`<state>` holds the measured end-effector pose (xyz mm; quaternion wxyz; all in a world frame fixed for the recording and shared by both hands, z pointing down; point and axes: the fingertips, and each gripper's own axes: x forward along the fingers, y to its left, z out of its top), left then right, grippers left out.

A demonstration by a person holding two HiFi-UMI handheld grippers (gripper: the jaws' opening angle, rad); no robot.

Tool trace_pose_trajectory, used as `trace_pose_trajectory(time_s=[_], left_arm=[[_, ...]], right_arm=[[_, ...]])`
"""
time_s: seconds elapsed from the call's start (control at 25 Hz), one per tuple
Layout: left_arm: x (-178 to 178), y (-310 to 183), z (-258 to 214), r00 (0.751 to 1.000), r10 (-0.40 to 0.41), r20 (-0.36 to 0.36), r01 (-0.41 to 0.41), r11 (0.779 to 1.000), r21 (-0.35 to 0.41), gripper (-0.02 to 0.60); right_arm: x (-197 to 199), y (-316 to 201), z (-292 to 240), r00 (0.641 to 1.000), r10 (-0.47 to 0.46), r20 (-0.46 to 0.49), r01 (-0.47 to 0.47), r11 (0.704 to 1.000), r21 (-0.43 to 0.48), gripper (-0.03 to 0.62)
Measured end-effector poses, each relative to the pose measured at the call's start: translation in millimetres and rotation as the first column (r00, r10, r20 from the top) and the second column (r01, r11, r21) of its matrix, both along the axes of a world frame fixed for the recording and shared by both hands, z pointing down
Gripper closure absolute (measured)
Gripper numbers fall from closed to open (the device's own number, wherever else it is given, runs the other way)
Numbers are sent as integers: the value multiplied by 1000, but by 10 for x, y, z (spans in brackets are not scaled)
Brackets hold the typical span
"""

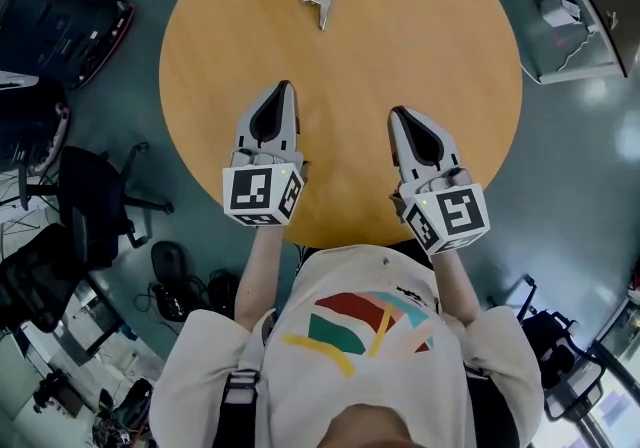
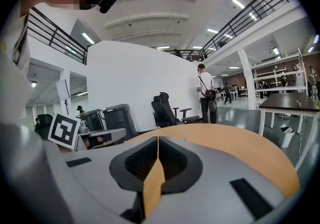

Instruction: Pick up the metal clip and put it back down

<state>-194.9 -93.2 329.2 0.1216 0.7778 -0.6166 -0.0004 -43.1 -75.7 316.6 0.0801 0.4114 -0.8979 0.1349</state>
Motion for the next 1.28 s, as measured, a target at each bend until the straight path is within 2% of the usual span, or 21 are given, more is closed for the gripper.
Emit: trace_pose_trajectory(time_s=[0.2,0.44,0.6,0.72,0.76,0.8,0.84,0.92,0.96,1.12,1.28], left_arm=[[45,-62,-63,999,-43,-3,43,999,-8,540],[21,-174,105,996,-86,16,87,996,-31,540],[30,-330,169,993,-119,2,119,992,-44,540],[-14,-480,262,992,-129,1,129,990,-56,540],[-44,-542,303,991,-135,-1,135,989,-61,539],[-78,-602,344,990,-142,-5,142,988,-66,539],[-111,-660,385,989,-150,-9,149,986,-69,540],[-168,-774,468,987,-160,-11,159,984,-77,540],[-192,-835,514,987,-162,-11,161,984,-81,540],[-276,-1104,734,988,-155,-17,152,982,-108,540],[-336,-1366,932,989,-143,-30,139,983,-120,540]], right_arm=[[-89,-210,95,999,-46,23,46,998,-41,579],[-269,-435,182,992,-114,60,115,993,-28,579],[-289,-685,282,989,-143,46,144,989,-36,579],[-439,-922,424,975,-220,2,220,975,-20,577],[-507,-1033,487,969,-244,-23,244,970,-16,552],[-574,-1158,552,964,-263,-44,263,965,-12,435],[-638,-1292,616,959,-278,-60,278,961,-7,364],[-756,-1589,748,950,-298,-93,300,954,5,317],[-814,-1754,818,946,-304,-112,307,952,11,296],[-1097,-2434,1146,922,-331,-202,340,941,10,279],[-1422,-2986,1512,862,-389,-326,411,912,-1,256]])
